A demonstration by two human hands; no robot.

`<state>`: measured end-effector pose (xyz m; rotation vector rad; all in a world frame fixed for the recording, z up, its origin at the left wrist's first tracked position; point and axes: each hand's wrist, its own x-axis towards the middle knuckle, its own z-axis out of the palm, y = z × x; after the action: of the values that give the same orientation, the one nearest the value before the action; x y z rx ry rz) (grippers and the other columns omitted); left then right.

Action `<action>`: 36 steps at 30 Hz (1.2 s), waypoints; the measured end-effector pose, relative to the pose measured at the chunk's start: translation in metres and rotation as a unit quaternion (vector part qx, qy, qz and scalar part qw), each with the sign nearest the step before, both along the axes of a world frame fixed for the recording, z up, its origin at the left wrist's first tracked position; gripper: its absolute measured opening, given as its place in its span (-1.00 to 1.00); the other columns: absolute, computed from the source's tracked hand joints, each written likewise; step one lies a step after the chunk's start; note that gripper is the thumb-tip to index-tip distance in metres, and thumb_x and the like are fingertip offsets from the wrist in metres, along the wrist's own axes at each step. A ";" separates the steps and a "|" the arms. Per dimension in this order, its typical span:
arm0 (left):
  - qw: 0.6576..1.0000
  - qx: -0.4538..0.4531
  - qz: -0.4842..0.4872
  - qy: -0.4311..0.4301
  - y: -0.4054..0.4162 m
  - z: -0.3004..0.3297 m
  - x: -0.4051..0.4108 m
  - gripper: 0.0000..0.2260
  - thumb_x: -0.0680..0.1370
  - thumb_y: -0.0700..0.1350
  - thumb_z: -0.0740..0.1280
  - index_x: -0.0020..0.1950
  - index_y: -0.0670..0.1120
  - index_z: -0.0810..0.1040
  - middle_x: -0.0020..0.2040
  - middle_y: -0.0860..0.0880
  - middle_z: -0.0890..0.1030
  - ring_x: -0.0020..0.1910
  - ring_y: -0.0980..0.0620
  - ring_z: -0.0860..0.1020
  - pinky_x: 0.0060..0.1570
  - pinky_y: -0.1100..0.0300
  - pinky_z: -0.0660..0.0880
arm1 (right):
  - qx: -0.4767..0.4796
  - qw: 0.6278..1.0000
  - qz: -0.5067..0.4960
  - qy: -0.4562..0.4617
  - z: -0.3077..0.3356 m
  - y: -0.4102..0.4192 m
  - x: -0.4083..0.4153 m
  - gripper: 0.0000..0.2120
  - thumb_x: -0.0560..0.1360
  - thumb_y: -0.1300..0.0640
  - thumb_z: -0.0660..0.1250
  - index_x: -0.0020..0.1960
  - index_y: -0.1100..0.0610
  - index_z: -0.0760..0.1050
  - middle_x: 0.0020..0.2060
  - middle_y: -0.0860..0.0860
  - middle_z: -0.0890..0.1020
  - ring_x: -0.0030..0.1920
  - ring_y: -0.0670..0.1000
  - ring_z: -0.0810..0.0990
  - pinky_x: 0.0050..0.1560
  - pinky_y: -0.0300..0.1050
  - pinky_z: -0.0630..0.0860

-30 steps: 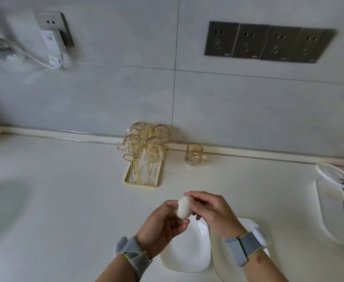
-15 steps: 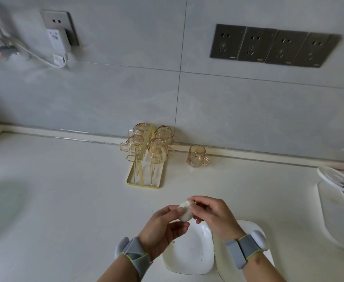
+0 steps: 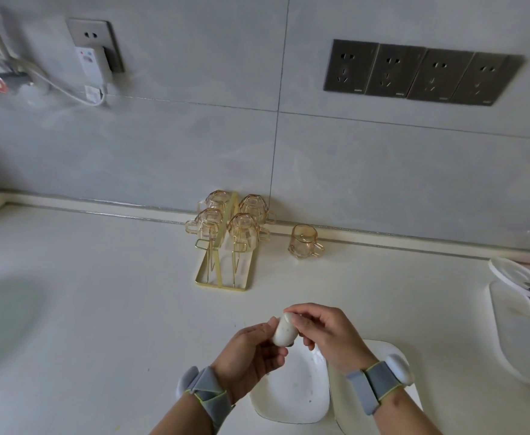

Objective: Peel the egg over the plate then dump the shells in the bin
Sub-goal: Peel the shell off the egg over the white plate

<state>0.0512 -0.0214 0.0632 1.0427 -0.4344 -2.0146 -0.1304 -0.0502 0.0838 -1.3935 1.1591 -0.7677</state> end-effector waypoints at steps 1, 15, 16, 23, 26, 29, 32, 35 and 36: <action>1.000 0.005 0.001 0.000 0.000 0.000 0.000 -0.68 0.57 -0.06 0.30 0.08 -0.32 0.62 -0.17 -0.24 0.63 -0.35 -0.03 0.55 -0.30 0.15 0.57 | -0.002 1.000 -0.004 0.005 -0.001 0.000 0.001 -0.87 0.56 0.14 0.37 0.05 0.06 0.68 -0.31 0.06 0.60 -0.35 -0.01 0.50 -0.27 -0.13 0.50; 0.997 0.034 0.059 -0.043 0.006 0.004 -0.004 -0.84 0.63 -0.17 0.21 0.08 -0.24 0.50 -0.23 -0.20 0.56 -0.39 -0.05 0.51 -0.35 0.15 0.52 | 0.018 0.999 -0.009 -0.025 -0.009 0.003 0.001 -0.81 0.56 0.22 0.36 0.13 0.07 0.67 -0.36 0.04 0.58 -0.35 0.01 0.55 -0.29 -0.12 0.54; 0.997 0.036 0.060 -0.042 0.006 0.005 -0.004 -0.84 0.64 -0.17 0.20 0.08 -0.24 0.49 -0.24 -0.20 0.55 -0.39 -0.05 0.50 -0.36 0.15 0.51 | 0.021 0.999 -0.005 -0.039 -0.009 0.004 0.001 -0.78 0.57 0.25 0.34 0.14 0.05 0.66 -0.35 0.05 0.58 -0.35 0.02 0.55 -0.28 -0.12 0.55; 0.995 0.050 0.068 -0.045 0.008 0.003 -0.006 -0.75 0.64 -0.12 0.22 0.10 -0.31 0.53 -0.15 -0.22 0.49 -0.42 -0.03 0.49 -0.38 0.16 0.49 | 0.014 0.999 -0.005 -0.030 -0.009 0.006 0.003 -0.82 0.55 0.25 0.37 0.06 0.06 0.69 -0.42 -0.04 0.57 -0.36 -0.02 0.49 -0.31 -0.18 0.49; 0.994 0.061 0.078 -0.036 0.009 0.000 -0.009 -0.74 0.64 -0.13 0.21 0.15 -0.32 0.51 -0.14 -0.22 0.48 -0.42 -0.04 0.49 -0.41 0.16 0.50 | 0.003 1.000 -0.010 -0.006 -0.008 0.007 0.006 -0.85 0.55 0.24 0.36 0.04 0.09 0.68 -0.43 -0.10 0.57 -0.38 -0.06 0.46 -0.30 -0.21 0.47; 0.995 0.060 0.075 -0.036 0.009 -0.001 -0.009 -0.71 0.64 -0.12 0.22 0.18 -0.34 0.52 -0.13 -0.22 0.48 -0.43 -0.04 0.50 -0.41 0.16 0.51 | -0.014 1.000 -0.015 0.021 -0.008 0.008 0.007 -0.86 0.56 0.23 0.35 0.03 0.09 0.67 -0.44 -0.14 0.57 -0.39 -0.12 0.46 -0.29 -0.26 0.46; 0.995 0.060 0.071 -0.040 0.010 -0.002 -0.010 -0.67 0.63 -0.07 0.26 0.16 -0.35 0.54 -0.17 -0.21 0.51 -0.42 -0.03 0.51 -0.40 0.17 0.52 | -0.033 0.998 -0.029 0.038 -0.009 0.009 0.008 -0.87 0.56 0.22 0.35 -0.01 0.08 0.66 -0.44 -0.17 0.58 -0.39 -0.19 0.48 -0.29 -0.29 0.46; 0.995 0.057 0.073 -0.038 0.010 -0.002 -0.010 -0.64 0.62 -0.05 0.28 0.16 -0.36 0.55 -0.23 -0.20 0.55 -0.41 -0.03 0.52 -0.38 0.17 0.54 | -0.041 0.998 -0.038 0.039 -0.011 0.009 0.008 -0.88 0.56 0.19 0.36 -0.01 0.05 0.66 -0.41 -0.17 0.61 -0.37 -0.18 0.50 -0.29 -0.28 0.49; 0.995 0.055 0.076 -0.033 0.009 -0.002 -0.010 -0.65 0.62 -0.06 0.28 0.15 -0.36 0.55 -0.21 -0.21 0.56 -0.39 -0.04 0.54 -0.36 0.16 0.55 | -0.040 0.998 -0.044 0.035 -0.011 0.009 0.008 -0.89 0.55 0.18 0.37 -0.01 0.04 0.67 -0.40 -0.15 0.62 -0.37 -0.17 0.51 -0.29 -0.27 0.50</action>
<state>0.0416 -0.0123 0.0610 1.1775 -0.2711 -1.8903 -0.1229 -0.0407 0.0724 -1.4534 1.2632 -0.8397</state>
